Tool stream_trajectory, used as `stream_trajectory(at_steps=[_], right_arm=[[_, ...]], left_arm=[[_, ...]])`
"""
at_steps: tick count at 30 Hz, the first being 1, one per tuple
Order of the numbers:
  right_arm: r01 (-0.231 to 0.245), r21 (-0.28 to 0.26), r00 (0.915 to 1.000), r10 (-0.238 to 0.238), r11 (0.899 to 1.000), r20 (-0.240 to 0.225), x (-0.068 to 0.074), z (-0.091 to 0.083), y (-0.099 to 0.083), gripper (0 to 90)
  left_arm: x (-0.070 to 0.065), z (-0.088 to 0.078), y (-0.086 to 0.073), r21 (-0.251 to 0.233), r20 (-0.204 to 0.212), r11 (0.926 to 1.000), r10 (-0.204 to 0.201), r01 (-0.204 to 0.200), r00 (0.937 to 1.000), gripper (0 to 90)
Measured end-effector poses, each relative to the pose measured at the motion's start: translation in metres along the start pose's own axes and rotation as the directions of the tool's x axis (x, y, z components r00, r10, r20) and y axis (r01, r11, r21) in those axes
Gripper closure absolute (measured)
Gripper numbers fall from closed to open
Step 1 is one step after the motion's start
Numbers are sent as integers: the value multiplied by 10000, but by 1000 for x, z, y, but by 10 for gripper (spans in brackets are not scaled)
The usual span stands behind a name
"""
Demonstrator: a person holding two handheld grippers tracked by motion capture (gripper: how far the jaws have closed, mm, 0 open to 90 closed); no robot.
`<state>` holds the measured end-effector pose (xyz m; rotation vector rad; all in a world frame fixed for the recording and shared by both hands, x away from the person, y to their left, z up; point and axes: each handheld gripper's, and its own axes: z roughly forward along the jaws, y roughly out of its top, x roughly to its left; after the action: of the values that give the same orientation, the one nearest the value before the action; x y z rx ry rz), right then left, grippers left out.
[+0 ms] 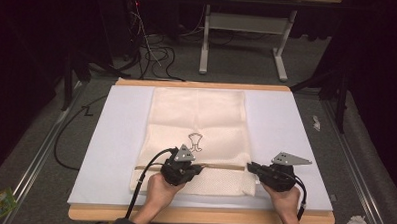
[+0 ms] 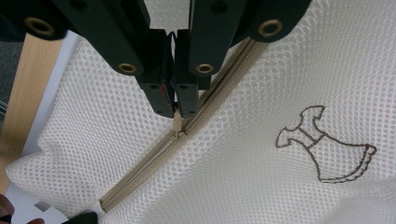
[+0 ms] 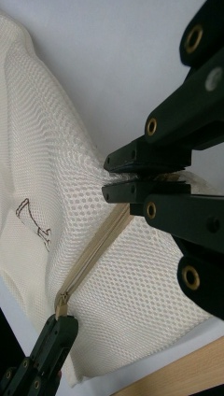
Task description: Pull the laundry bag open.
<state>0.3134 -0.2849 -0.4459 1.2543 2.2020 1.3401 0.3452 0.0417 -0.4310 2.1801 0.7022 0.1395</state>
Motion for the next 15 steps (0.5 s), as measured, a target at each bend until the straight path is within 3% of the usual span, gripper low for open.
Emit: stream_trajectory(at_steps=[15], right_arm=[[-121, 37, 9999, 121, 9999, -39, -3, -2, -1, 864]], left_arm=[[5, -8, -8, -324, 74, 9993, -192, 194, 9998, 875]])
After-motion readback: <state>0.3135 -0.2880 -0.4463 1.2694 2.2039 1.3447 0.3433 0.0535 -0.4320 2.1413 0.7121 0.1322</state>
